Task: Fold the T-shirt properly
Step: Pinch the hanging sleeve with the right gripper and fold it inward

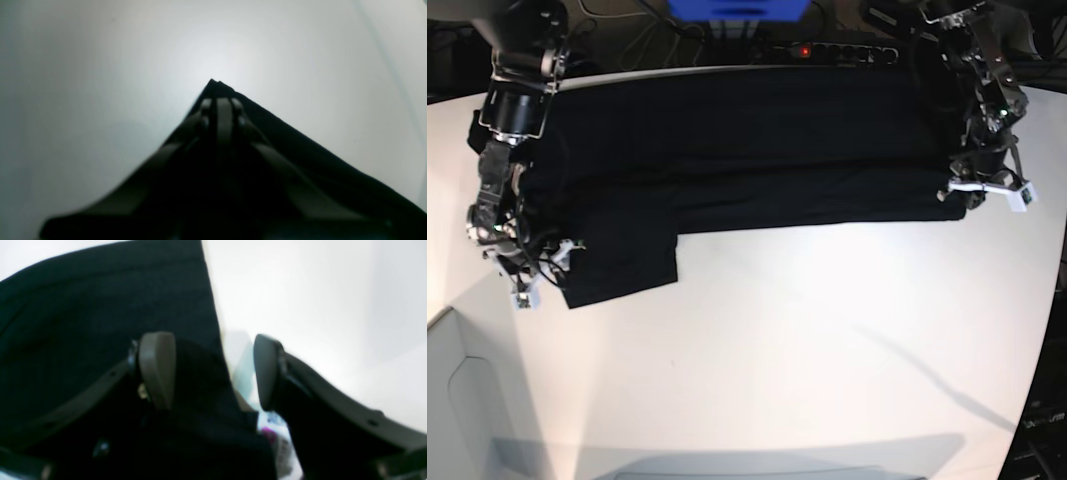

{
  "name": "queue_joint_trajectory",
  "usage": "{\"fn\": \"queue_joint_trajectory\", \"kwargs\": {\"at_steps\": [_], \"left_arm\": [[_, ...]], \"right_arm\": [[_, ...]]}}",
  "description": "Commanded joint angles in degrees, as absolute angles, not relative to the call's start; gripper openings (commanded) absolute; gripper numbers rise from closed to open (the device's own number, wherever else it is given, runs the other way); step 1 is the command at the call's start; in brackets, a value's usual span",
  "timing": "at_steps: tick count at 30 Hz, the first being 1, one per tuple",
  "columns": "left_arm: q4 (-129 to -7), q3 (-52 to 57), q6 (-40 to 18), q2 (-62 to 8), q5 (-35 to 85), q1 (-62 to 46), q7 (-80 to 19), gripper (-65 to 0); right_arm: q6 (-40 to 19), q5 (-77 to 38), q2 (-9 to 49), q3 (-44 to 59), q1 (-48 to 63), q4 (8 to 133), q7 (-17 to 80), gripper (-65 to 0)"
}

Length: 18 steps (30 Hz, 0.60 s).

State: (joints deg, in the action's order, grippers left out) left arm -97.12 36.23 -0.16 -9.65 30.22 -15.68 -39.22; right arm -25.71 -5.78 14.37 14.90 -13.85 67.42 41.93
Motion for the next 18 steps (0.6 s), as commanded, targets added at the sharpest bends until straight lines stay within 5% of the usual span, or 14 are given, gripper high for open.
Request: {"fn": "queue_joint_trajectory", "kwargs": {"at_steps": [1, 14, 18], "left_arm": [[-98.07, 36.53, -0.22, -10.51, 30.37, -15.52, -38.02, -65.0], [-98.07, 36.53, -0.22, -10.51, 30.37, -15.34, -38.02, -65.0], [-98.07, 36.53, -0.22, -10.51, 30.73, -15.43, -38.02, -65.0]], "right_arm": [[-25.89, -5.14, 14.9, 15.08, -14.46, 67.91, 43.12, -27.7], [-25.98, -5.23, 13.76, 13.93, -12.0, 71.34, 43.03, -64.8], [-25.98, -5.32, 12.97, 14.02, -8.75, 83.56, 43.3, -65.0]]}}
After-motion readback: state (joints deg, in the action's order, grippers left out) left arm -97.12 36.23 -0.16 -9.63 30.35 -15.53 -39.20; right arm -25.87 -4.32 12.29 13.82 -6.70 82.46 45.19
